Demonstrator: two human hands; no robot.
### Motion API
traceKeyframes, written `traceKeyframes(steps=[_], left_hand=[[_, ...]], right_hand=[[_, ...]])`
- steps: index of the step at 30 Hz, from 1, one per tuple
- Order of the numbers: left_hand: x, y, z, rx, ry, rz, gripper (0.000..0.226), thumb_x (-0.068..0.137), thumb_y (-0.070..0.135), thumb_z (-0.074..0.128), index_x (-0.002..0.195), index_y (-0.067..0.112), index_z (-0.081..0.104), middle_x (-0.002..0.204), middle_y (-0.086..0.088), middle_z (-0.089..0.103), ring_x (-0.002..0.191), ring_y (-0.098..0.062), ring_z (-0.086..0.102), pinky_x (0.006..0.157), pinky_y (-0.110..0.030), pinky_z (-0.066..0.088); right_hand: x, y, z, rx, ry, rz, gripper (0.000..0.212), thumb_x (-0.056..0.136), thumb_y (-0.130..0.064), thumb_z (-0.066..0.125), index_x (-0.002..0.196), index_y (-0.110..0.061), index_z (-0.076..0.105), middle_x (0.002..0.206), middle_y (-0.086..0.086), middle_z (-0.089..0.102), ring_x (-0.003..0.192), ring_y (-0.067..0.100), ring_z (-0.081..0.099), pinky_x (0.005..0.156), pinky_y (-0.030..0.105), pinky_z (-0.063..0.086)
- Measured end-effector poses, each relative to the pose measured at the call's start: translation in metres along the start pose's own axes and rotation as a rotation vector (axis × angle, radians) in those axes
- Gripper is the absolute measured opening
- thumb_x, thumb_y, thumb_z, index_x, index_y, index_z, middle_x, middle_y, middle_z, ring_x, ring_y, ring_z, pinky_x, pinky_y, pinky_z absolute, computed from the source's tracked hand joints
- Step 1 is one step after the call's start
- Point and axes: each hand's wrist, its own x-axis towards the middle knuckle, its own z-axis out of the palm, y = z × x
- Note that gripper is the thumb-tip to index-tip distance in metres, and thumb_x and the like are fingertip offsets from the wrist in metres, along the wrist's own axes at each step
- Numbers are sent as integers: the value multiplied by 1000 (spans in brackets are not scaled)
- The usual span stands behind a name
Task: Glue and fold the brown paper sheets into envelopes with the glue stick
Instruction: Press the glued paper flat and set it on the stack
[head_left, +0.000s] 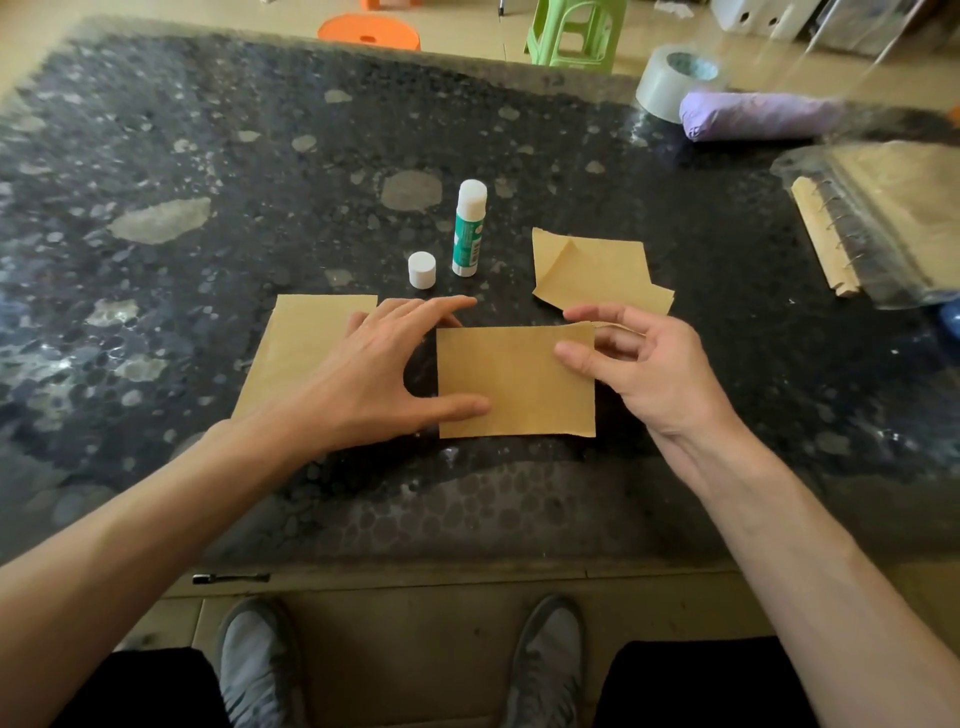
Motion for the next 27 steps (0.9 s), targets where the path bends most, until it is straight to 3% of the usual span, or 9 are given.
traceKeyframes(steps=[3, 5, 7, 11, 14, 17, 20, 22, 27], left_hand=[[1, 16, -9, -356, 37, -170, 60, 86, 59, 73, 138, 32, 61, 117, 18, 69, 108, 4, 64, 91, -12, 50], [1, 24, -16, -613, 51, -243, 31, 91, 38, 73, 117, 21, 76, 102, 8, 79, 96, -4, 74, 82, -17, 58], [0, 27, -19, -701, 74, -280, 21, 93, 31, 72, 107, 16, 79, 98, 8, 80, 91, -7, 76, 75, -17, 59], [-1, 27, -20, -703, 67, -307, 20, 93, 32, 72, 106, 18, 80, 96, 11, 80, 89, -4, 76, 71, -13, 57], [-2, 26, -20, -744, 57, -337, 21, 93, 33, 72, 106, 19, 80, 96, 8, 80, 90, -7, 77, 73, -19, 60], [-1, 25, -20, -789, 116, -348, 20, 92, 35, 73, 102, 20, 82, 95, 4, 81, 81, -7, 72, 75, -25, 57], [-2, 27, -21, -800, 159, -349, 18, 92, 33, 74, 101, 19, 82, 90, 4, 80, 69, 1, 66, 64, -16, 53], [-2, 29, -22, -796, 138, -349, 19, 91, 34, 74, 101, 20, 82, 91, 4, 80, 73, -5, 68, 67, -20, 54], [-2, 29, -22, -857, 78, -362, 24, 89, 37, 75, 103, 19, 82, 98, 1, 81, 98, -25, 74, 87, -39, 57]], right_hand=[[-3, -4, 1, 114, -5, 5, 37, 71, -24, 86, 107, -22, 78, 99, 0, 81, 101, 14, 76, 93, 41, 62], [-4, -6, 3, 174, -10, 16, 37, 69, -23, 87, 105, -21, 79, 100, 2, 80, 102, 15, 76, 93, 38, 62], [-5, -7, 5, 210, -42, 58, 35, 70, -25, 86, 104, -21, 80, 103, 2, 80, 106, 17, 75, 93, 38, 61], [-8, -12, 11, 167, -27, 98, 25, 75, -38, 83, 93, -20, 84, 99, 0, 81, 106, 20, 74, 100, 46, 55], [-9, -13, 13, 143, 32, 73, 23, 71, -40, 85, 85, -22, 85, 93, 0, 81, 101, 21, 75, 97, 44, 57], [-8, -14, 13, 196, 32, 99, 27, 68, -42, 86, 86, -21, 85, 98, 2, 81, 107, 27, 73, 104, 51, 55], [-9, -16, 12, 294, -49, 155, 31, 70, -34, 84, 96, -16, 82, 103, 2, 81, 105, 18, 75, 98, 42, 58], [-10, -17, 13, 272, -78, 168, 36, 69, -33, 85, 100, -15, 82, 103, 1, 80, 105, 17, 75, 92, 36, 59], [-10, -19, 15, 190, -47, 140, 32, 67, -35, 87, 92, -16, 83, 99, 2, 80, 100, 16, 75, 95, 41, 59]])
